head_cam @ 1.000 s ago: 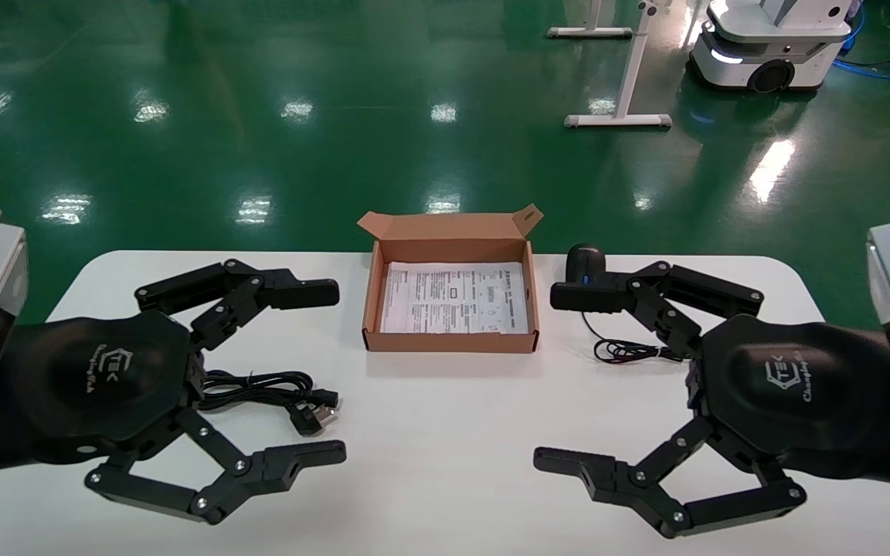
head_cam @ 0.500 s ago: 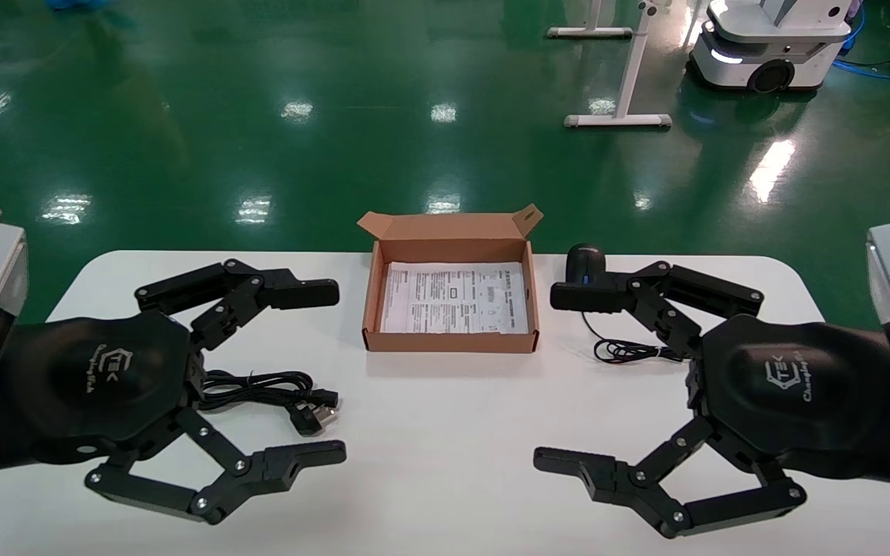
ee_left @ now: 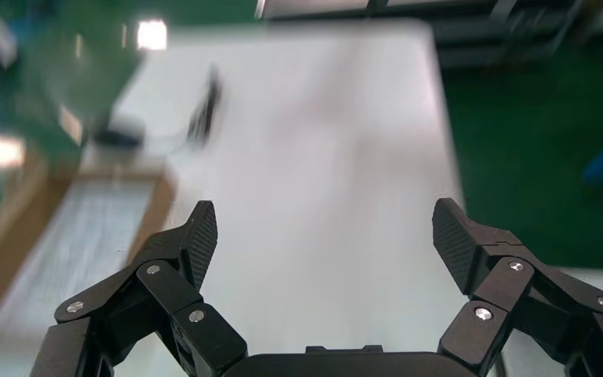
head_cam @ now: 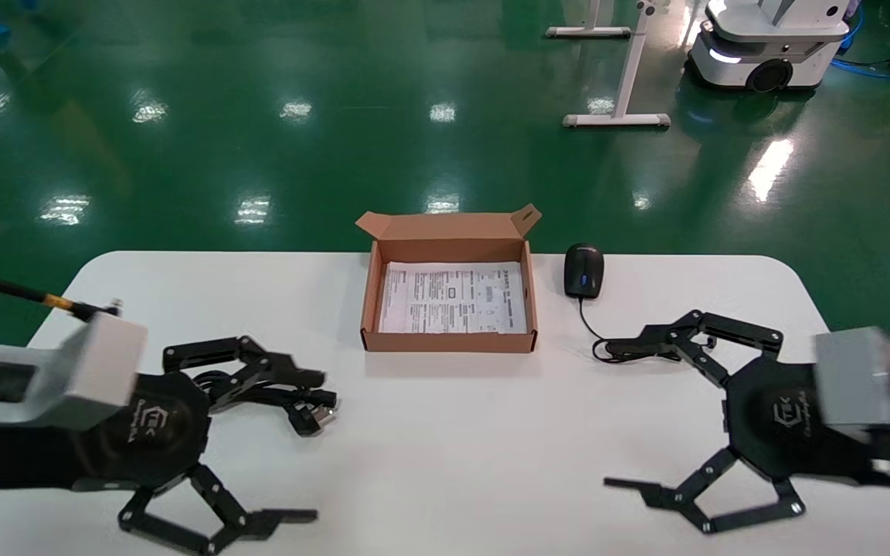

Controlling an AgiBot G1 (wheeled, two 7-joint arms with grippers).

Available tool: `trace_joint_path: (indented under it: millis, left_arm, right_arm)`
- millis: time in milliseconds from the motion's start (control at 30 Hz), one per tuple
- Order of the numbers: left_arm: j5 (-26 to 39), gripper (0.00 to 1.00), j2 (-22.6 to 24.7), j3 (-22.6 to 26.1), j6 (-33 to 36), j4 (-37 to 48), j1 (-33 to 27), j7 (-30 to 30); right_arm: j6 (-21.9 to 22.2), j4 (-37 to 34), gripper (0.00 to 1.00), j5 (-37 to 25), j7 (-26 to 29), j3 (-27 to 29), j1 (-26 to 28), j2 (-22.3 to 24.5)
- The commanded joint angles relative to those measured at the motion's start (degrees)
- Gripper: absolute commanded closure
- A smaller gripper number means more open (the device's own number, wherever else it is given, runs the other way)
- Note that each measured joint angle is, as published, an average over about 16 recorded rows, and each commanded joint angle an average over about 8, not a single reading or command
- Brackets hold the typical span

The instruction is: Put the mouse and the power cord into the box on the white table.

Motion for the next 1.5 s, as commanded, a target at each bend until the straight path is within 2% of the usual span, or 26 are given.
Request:
trace_joint_path:
  millis: [33,367,567,700,900,1100,1333,1367,1400,1500]
  left_arm:
    - [3.4,0.00,-0.4,2.9,0.1,1.3,-2.4,0.1]
    - [17.9,0.00,6.4,13.5,-0.4,21.5,-14.2,8.4]
    - [25.4,0.00,12.0,18.2,-1.6,35.2,-19.9,15.1]
    - [29.1,0.00,15.4,20.2,-3.0,43.3,-22.8,19.9]
    - [32.7,0.00,19.5,22.1,-6.2,52.7,-25.5,26.3]
    - [34.5,0.00,22.3,23.1,-9.4,59.1,-26.2,31.3]
    - [34.9,0.00,24.0,23.3,-12.1,63.7,-26.1,34.5]
    - [34.9,0.01,24.2,23.3,-12.4,64.1,-26.1,34.9]
    - [34.9,0.09,24.3,23.2,-12.6,64.5,-26.1,35.2]
    - [34.7,0.47,24.7,23.1,-13.0,65.2,-26.1,36.1]
  right_arm:
    - [-0.6,-3.0,0.00,-3.7,-3.9,-1.7,2.2,-0.4]
    - [7.4,-25.0,0.00,-23.7,-22.1,-9.7,13.6,-9.8]
    - [14.2,-37.5,0.00,-31.2,-31.8,-13.0,19.2,-15.6]
    - [18.3,-44.7,0.00,-33.0,-35.9,-13.7,21.7,-18.8]
    - [22.3,-52.1,0.00,-32.9,-39.0,-13.4,23.6,-22.0]
    - [24.3,-55.8,0.00,-32.4,-40.7,-13.0,24.4,-24.2]
    - [26.0,-57.8,0.00,-32.4,-42.0,-13.0,25.0,-25.6]
    - [26.3,-58.0,0.11,-32.4,-42.1,-12.9,25.0,-25.7]
    - [26.5,-58.2,0.23,-32.4,-42.1,-12.9,25.0,-25.7]
    - [26.9,-58.7,0.61,-32.2,-42.2,-12.8,25.0,-25.7]
